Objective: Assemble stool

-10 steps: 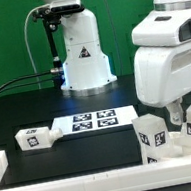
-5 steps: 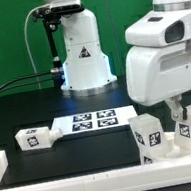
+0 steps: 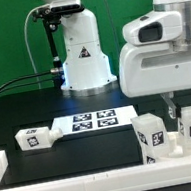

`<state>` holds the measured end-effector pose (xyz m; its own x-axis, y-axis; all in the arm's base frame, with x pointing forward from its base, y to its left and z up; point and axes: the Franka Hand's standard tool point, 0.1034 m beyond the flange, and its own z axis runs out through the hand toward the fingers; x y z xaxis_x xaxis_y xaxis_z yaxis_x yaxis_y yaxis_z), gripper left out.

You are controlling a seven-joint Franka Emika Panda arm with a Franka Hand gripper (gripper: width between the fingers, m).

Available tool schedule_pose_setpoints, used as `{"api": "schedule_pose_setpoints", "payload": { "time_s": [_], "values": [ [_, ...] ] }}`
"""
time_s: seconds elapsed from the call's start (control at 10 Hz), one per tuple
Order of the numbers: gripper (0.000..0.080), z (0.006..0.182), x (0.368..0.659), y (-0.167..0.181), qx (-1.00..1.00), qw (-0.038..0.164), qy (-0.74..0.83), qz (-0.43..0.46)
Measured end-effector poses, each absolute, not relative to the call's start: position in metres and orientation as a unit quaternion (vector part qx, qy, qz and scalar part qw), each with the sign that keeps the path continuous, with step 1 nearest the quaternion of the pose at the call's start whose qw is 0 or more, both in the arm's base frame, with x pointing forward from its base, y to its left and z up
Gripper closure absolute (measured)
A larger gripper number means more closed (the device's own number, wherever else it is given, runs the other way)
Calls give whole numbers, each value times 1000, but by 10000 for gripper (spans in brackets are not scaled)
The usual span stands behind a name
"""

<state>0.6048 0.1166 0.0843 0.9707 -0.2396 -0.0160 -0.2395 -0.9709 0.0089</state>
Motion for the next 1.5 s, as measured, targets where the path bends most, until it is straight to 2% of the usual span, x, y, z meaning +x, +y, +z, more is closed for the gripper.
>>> {"api": "schedule_pose_setpoints", "payload": {
  "time_s": [0.4, 0.8, 1.2, 1.5],
  "values": [
    [466, 83, 606, 114, 966, 1, -257, -4],
    [466, 82, 601, 113, 823, -6, -568, -9],
    [466, 81, 600, 112, 750, -8, -662, -16],
    [466, 81, 596, 112, 579, -30, -814, -19]
  ]
}}
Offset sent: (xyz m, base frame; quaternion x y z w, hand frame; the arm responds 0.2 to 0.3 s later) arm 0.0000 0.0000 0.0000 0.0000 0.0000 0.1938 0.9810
